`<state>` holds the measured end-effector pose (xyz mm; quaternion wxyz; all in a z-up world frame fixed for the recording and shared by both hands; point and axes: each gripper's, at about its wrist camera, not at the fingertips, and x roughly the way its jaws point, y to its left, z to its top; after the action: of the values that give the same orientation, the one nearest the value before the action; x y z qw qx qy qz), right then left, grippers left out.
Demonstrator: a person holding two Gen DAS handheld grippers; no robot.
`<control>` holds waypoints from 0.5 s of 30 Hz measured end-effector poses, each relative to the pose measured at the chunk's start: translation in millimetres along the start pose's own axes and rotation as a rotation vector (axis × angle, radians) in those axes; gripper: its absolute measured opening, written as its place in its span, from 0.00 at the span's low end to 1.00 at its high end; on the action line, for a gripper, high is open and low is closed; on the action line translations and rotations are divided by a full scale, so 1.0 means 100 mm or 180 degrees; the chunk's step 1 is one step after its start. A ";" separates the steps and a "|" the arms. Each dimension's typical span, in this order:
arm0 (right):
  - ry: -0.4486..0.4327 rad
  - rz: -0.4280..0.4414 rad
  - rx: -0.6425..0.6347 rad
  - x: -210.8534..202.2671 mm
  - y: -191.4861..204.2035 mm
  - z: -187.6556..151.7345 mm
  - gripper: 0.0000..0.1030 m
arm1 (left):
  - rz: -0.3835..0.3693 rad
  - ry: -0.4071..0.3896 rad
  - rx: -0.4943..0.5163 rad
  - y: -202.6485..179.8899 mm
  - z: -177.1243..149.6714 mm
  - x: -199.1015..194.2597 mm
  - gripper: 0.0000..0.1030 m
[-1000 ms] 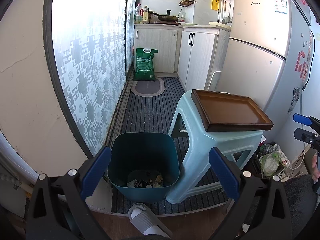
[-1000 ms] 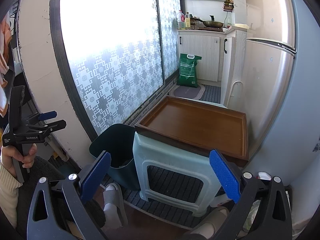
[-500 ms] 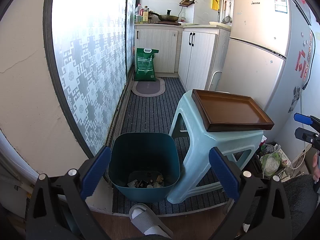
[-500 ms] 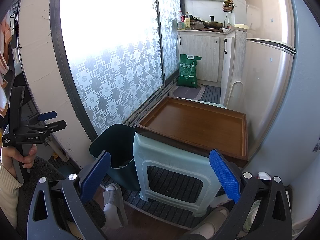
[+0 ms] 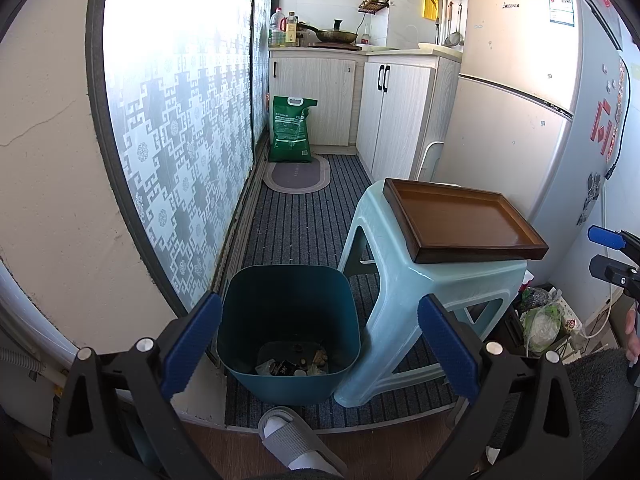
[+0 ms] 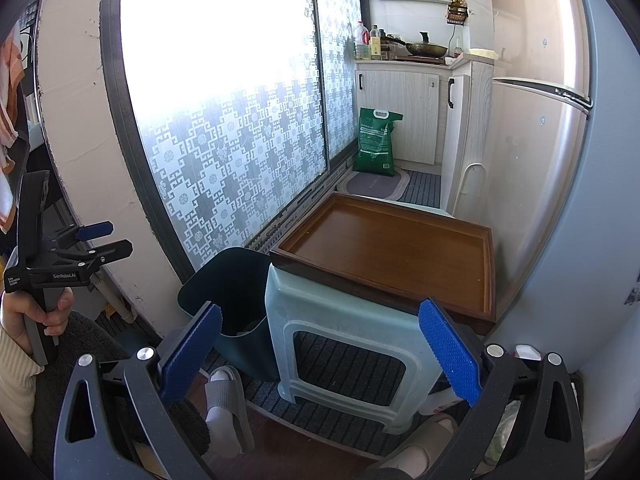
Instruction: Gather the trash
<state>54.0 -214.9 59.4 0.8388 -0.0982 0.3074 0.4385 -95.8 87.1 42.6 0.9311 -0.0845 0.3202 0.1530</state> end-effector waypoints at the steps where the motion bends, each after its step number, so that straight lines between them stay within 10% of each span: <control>1: 0.0000 0.0001 -0.0001 0.00 0.00 0.00 0.97 | 0.0000 -0.0001 0.0001 0.01 0.00 0.00 0.97; 15: 0.0002 -0.0002 -0.0007 0.00 -0.01 0.00 0.97 | 0.0002 0.0002 -0.0002 0.00 0.00 0.00 0.97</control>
<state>54.5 -215.4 59.2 0.8388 -0.0993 0.3072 0.4385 -95.5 86.9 42.5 0.9309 -0.0847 0.3205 0.1533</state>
